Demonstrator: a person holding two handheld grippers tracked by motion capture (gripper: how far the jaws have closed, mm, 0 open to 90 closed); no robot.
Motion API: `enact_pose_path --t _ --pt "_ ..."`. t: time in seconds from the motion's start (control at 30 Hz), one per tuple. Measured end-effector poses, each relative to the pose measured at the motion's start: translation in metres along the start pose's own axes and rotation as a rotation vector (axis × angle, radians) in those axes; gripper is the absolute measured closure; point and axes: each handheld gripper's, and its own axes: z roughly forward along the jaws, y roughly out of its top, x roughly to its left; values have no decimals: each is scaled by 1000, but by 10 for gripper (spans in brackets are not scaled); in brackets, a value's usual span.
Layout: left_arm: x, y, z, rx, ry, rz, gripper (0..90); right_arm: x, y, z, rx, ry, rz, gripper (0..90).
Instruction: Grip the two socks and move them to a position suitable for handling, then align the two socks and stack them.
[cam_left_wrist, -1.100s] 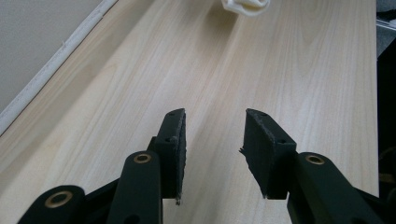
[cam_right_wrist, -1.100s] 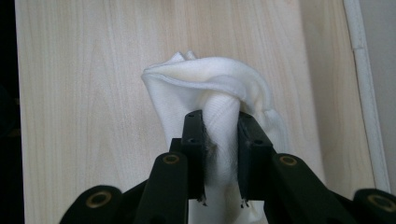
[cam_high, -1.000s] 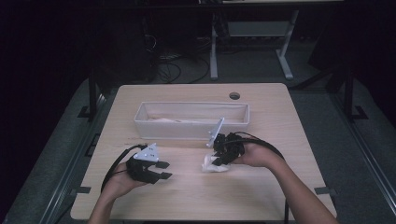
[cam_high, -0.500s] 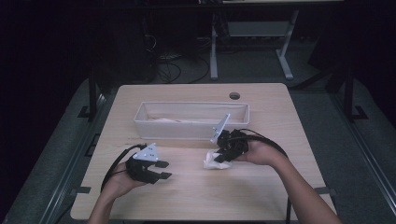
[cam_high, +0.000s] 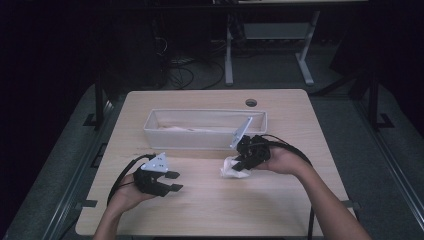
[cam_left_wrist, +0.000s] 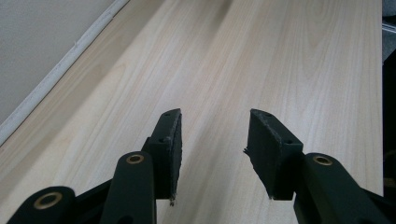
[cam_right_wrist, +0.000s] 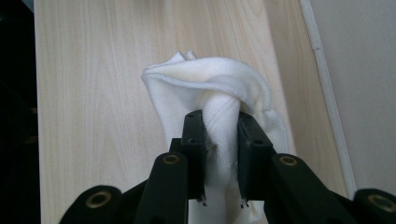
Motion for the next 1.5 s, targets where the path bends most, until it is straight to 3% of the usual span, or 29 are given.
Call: enact_pose_path --t 0.97,1.5 --pt "0 0 -2 -2 19 4 496 -18 4 -47 -40 -44 28 750" --pt "0 0 -3 1 27 8 469 -32 9 -66 -9 -81 42 750"
